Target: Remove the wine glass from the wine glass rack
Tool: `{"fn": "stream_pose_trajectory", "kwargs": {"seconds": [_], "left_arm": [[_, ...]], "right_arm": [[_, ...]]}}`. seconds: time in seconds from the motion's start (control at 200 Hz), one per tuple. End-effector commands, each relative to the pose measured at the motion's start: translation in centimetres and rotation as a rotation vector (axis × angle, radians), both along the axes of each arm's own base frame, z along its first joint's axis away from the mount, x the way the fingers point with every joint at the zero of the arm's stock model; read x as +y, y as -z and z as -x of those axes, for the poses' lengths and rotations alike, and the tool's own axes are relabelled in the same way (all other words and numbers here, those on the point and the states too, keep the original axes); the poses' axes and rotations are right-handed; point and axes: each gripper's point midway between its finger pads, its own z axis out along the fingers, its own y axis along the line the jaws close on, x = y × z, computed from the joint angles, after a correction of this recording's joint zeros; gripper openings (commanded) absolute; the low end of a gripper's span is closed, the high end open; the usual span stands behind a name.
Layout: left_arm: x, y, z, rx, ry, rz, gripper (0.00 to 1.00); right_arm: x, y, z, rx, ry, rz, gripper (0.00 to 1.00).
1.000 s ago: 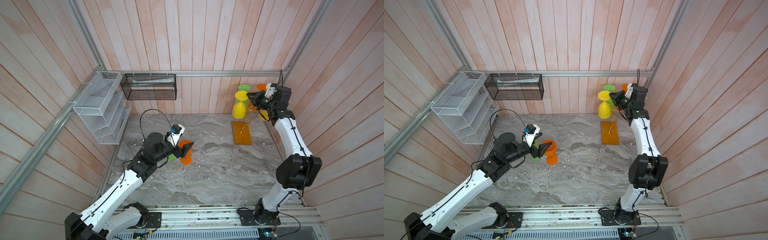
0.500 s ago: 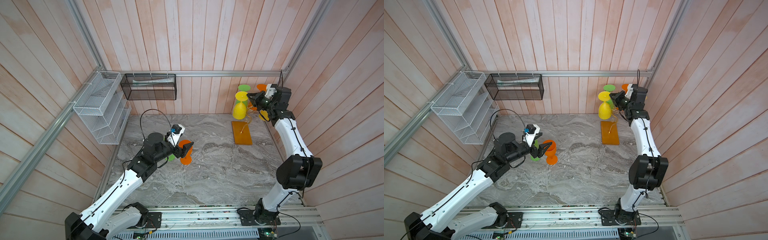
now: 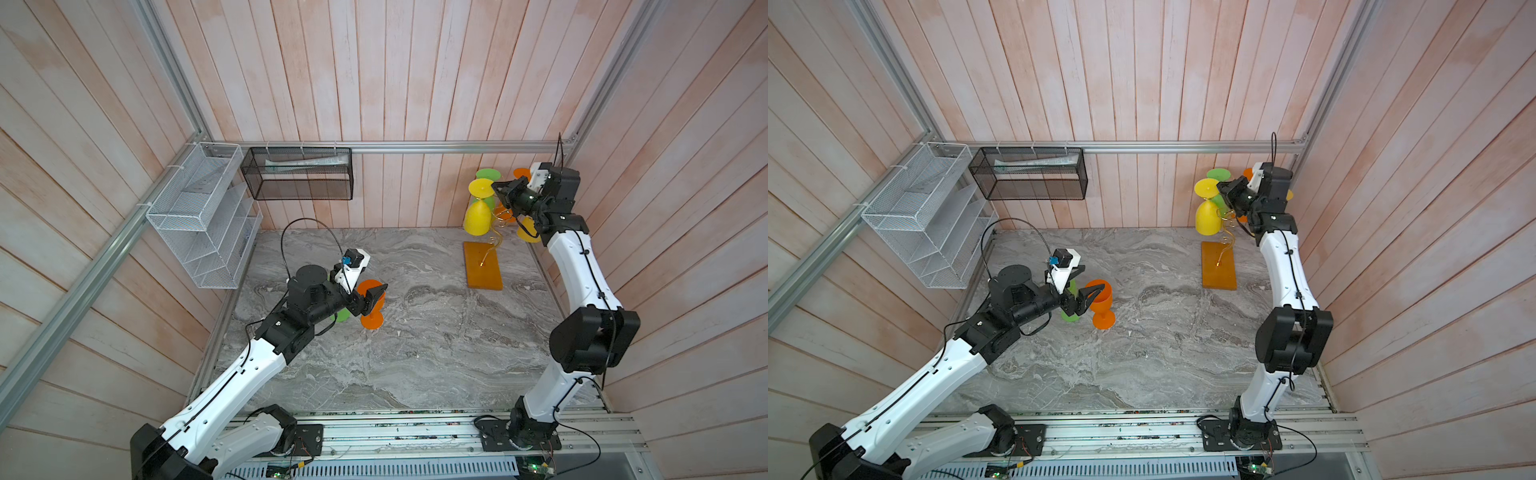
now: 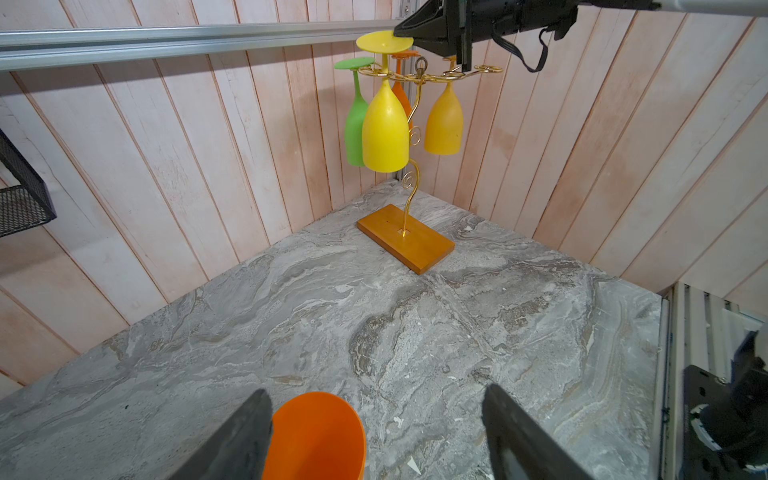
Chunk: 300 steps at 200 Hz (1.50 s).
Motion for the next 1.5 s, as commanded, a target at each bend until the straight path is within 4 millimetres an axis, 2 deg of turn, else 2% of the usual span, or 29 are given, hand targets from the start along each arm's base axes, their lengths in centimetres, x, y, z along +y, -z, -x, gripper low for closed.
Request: {"fn": "stream_pose_trajectory", "kwargs": {"seconds": [0.0,0.25,0.505,0.75,0.96,1.03,1.175,1.35,1.495], "left_arm": [[0.0,0.0,0.1,-0.004,-0.004,0.001,0.81],[0.1,0.0,0.1,-0.006,-0.007,0.000,0.81],[0.1,0.2,0.0,-0.003,-0.010,-0.006,0.81],[0.1,0.4,-0.1,-0.001,-0.010,-0.011,0.81],[-0.1,0.6,-0.3,0.005,-0.008,-0.014,0.81],[-0.2,0.7,-0.4,0.008,-0.006,-0.015,0.81],[-0.2,0.7,-0.5,0.010,-0.005,-0.015,0.81],[-0.2,0.6,-0.4,0.009,-0.001,-0.012,0.81],[-0.2,0.6,-0.4,0.008,0.000,-0.010,0.81]], "right_arm": [[-0.4,-1.5,-0.8,-0.054,0.026,0.036,0.00],[-0.6,-1.7,-2.0,-0.051,0.040,0.054,0.00],[-1.2,-0.6,-3.0,-0.027,0.062,0.063,0.00],[-1.5,-0.3,-3.0,-0.020,0.078,0.072,0.00],[-1.7,-1.0,-1.4,-0.036,0.091,0.086,0.00],[-1.7,-0.7,-0.8,-0.033,0.090,0.091,0.00],[-1.9,-0.7,0.8,-0.034,0.104,0.104,0.00],[-2.1,-1.7,2.8,-0.048,0.111,0.119,0.00],[-2.3,-1.5,4.4,-0.045,0.117,0.121,0.00]]}}
